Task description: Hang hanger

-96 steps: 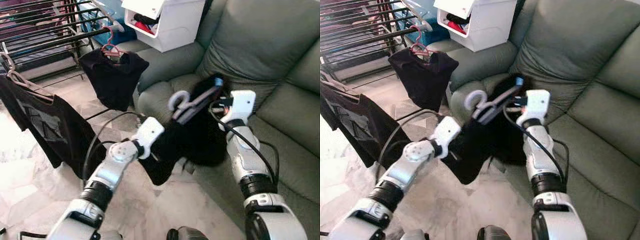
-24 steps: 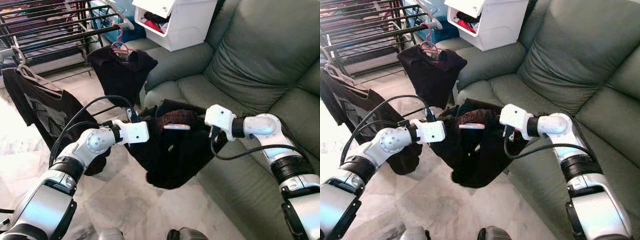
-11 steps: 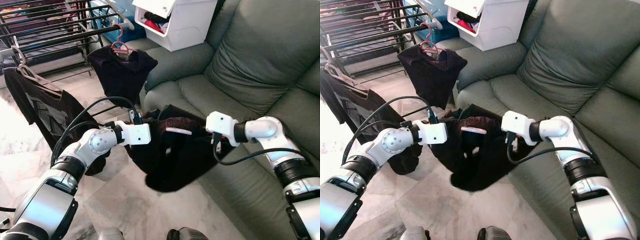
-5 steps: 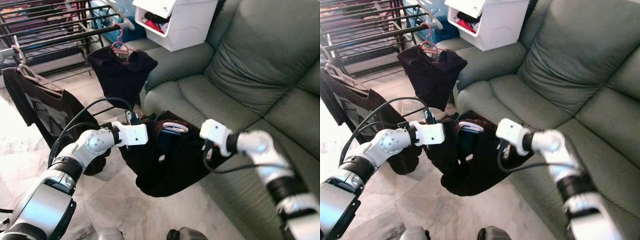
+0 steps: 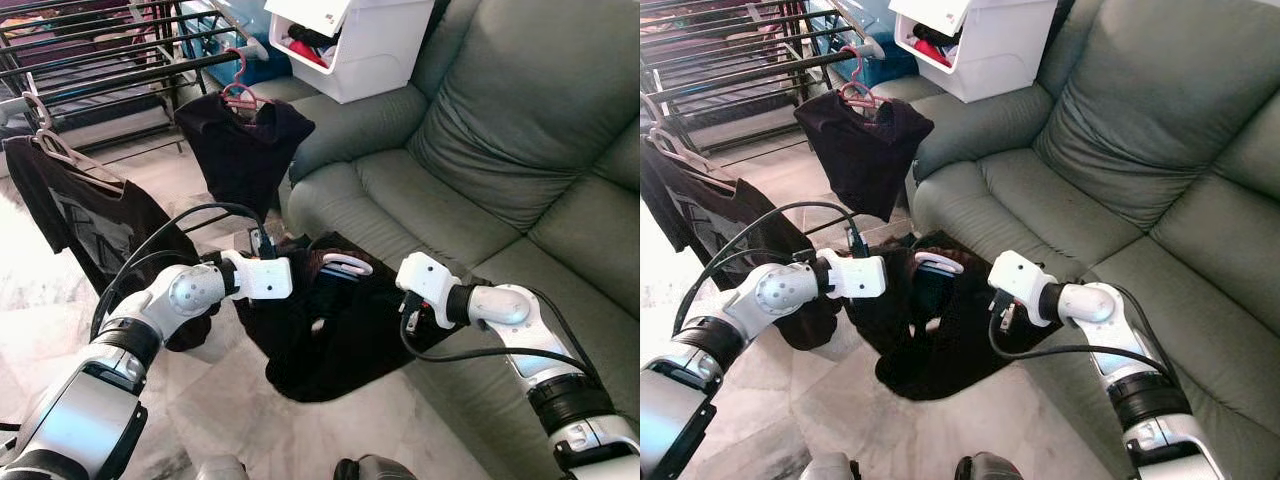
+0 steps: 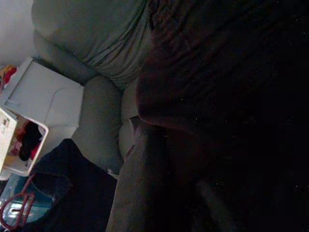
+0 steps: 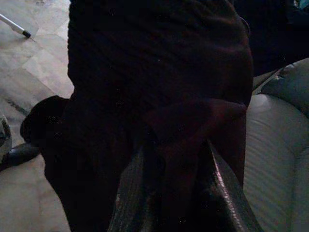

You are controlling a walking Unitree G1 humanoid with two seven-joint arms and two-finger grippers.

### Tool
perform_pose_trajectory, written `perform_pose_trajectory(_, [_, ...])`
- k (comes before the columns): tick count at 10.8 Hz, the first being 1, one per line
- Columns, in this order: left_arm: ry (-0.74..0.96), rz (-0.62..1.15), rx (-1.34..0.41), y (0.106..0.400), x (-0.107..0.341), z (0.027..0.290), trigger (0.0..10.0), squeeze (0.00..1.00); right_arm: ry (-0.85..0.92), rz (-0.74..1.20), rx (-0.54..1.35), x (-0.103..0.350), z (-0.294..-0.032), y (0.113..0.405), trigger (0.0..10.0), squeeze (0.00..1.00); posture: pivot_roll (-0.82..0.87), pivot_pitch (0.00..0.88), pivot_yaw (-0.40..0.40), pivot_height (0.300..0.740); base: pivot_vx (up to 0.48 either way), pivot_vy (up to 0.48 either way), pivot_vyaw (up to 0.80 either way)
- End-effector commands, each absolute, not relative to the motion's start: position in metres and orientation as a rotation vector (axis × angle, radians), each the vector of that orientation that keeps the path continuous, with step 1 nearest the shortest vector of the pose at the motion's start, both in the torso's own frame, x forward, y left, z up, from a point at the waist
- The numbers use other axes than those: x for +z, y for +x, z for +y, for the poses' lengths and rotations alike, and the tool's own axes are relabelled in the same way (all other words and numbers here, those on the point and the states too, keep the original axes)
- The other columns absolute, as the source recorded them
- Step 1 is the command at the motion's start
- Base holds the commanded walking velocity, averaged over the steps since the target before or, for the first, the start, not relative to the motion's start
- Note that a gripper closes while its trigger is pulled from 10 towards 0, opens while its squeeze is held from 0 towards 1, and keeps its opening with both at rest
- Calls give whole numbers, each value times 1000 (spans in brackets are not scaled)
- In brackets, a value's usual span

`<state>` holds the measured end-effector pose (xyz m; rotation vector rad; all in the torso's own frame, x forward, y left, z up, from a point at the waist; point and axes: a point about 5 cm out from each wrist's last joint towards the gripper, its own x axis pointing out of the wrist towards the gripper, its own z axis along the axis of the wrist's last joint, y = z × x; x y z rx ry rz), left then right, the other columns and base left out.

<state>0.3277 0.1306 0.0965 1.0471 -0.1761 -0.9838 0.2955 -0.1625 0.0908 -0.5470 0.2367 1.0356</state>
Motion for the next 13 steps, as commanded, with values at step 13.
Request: perform_pose_trajectory(13, [798,-543,-807,322,138,123,10000,1000,-435,414,843,51,-149,279,0,0,-100,0,-9,740,0,0,0])
